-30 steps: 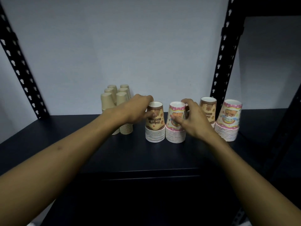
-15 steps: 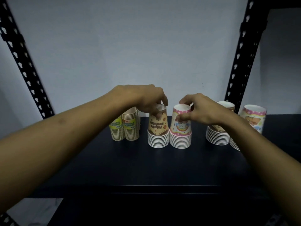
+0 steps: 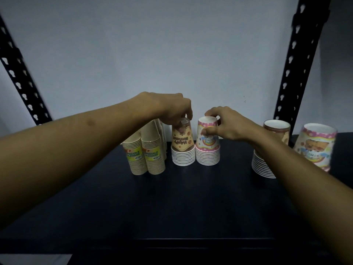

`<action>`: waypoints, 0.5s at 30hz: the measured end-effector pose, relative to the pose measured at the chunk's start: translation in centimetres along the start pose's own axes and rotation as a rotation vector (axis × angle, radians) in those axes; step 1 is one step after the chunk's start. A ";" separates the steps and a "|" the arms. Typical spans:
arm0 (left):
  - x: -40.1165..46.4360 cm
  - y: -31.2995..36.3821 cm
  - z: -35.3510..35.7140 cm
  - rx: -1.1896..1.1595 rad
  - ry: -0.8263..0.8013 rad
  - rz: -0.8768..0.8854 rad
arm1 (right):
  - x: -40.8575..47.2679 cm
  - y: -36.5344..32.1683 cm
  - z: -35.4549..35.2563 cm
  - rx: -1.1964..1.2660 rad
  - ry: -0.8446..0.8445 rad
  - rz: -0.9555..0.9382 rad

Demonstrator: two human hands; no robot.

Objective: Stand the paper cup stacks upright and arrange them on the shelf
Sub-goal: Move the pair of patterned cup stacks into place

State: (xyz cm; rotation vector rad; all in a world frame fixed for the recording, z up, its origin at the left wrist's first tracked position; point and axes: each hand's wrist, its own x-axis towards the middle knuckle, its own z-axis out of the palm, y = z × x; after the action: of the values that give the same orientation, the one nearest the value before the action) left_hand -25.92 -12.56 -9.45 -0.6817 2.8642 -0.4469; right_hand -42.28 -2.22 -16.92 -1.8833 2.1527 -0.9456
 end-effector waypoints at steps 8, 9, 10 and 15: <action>1.7 -1.6 0.3 0.028 -0.025 -0.077 | 2.6 0.9 1.5 0.110 0.025 -0.002; 1.8 -1.7 0.3 0.027 -0.026 -0.083 | 2.8 0.9 1.6 0.110 0.026 0.002; 2.0 -1.8 0.2 0.023 -0.026 -0.088 | 3.0 1.0 1.8 0.109 0.028 0.002; 2.4 -2.0 -0.1 0.014 -0.049 -0.110 | 3.5 1.1 1.8 0.126 0.018 -0.005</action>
State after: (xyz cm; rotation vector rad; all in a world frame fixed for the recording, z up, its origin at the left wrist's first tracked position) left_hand -27.23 -15.32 -8.96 -0.8388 2.7851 -0.4579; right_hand -43.10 -6.13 -17.94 -1.8299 2.0465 -1.0755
